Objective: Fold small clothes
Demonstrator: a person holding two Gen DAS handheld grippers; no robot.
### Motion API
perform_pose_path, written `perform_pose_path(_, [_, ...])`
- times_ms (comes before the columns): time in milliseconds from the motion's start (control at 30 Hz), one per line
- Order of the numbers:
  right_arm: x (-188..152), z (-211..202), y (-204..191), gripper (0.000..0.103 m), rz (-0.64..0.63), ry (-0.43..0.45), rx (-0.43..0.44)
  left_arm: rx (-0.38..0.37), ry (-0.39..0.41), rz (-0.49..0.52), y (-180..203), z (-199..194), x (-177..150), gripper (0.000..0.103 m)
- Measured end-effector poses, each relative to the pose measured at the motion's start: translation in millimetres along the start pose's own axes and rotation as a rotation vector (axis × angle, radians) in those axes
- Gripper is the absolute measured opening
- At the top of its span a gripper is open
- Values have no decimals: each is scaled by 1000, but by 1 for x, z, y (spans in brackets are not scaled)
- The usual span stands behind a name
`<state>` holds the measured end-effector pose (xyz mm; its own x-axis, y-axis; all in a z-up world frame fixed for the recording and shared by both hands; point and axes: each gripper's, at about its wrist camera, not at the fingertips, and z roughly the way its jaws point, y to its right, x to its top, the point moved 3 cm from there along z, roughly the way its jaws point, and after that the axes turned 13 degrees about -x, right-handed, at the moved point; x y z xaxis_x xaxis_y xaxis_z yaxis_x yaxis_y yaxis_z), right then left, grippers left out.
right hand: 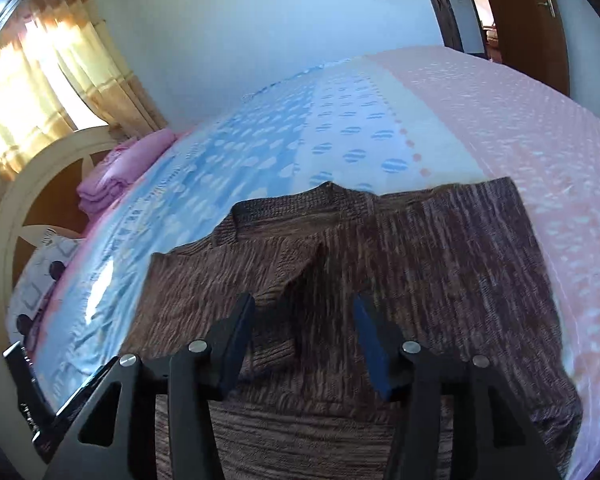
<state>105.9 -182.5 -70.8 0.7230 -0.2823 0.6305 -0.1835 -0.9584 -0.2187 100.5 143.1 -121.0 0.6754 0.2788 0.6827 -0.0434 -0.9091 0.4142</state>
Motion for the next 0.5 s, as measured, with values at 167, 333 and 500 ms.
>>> perform_pose_path(167, [-17, 29, -28, 52, -101, -104, 5, 104, -8, -21, 2, 5, 12, 84])
perform_pose_path(333, [-29, 26, -41, 20, -175, -104, -10, 88, 104, -260, -54, -22, 18, 60])
perform_pose_path(500, [-41, 13, -27, 20, -165, -133, 30, 122, 56, -103, -46, -28, 21, 69])
